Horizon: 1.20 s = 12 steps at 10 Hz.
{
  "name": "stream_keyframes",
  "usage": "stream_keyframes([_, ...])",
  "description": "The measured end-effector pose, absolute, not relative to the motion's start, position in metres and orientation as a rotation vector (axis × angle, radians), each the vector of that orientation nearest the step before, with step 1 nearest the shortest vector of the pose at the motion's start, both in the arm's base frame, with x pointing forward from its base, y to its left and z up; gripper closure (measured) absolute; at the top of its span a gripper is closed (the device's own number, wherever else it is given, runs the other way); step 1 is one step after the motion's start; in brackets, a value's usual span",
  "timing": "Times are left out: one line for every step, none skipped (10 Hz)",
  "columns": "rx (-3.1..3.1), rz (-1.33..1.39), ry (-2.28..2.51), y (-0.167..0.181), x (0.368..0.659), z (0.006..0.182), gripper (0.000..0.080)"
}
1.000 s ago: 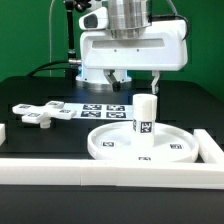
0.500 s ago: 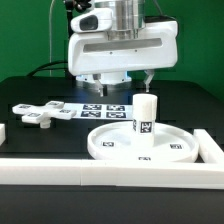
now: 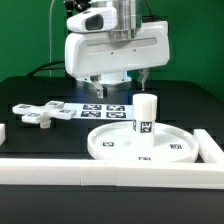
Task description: Assemble round table
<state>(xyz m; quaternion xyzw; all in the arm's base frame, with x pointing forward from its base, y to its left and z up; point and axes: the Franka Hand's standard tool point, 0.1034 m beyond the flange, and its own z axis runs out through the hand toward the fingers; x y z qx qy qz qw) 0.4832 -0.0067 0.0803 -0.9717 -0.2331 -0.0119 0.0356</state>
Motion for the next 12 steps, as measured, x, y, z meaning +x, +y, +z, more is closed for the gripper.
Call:
stream_keyframes([-2.988, -0.034, -0.737, -0.027, 0.482, 0.076, 0.0150])
stream_keyframes([-2.995, -0.045, -0.762, -0.055, 0.481, 0.073, 0.0150])
stream_keyframes([-3.005, -0.047, -0.757, -0.081, 0.481, 0.069, 0.0150])
stream_keyframes([-3.011, -0.058, -0.775, -0.105, 0.485, 0.065, 0.0150])
stream_keyframes([-3.005, -0.057, -0.805, -0.123, 0.489, 0.062, 0.0150])
stream_keyframes([-3.003, -0.062, -0.816, -0.137, 0.494, 0.063, 0.0150])
stream_keyframes([-3.005, -0.059, -0.803, -0.132, 0.493, 0.062, 0.0150])
stream_keyframes([-3.002, -0.057, -0.808, -0.130, 0.493, 0.062, 0.0150])
stream_keyframes([-3.003, -0.056, -0.805, -0.131, 0.493, 0.061, 0.0150])
stream_keyframes([-3.012, -0.054, -0.768, -0.131, 0.492, 0.060, 0.0150])
stream_keyframes([-3.022, -0.050, -0.729, -0.133, 0.490, 0.059, 0.0150])
stream_keyframes([-3.039, -0.056, -0.707, -0.144, 0.482, 0.058, 0.0150])
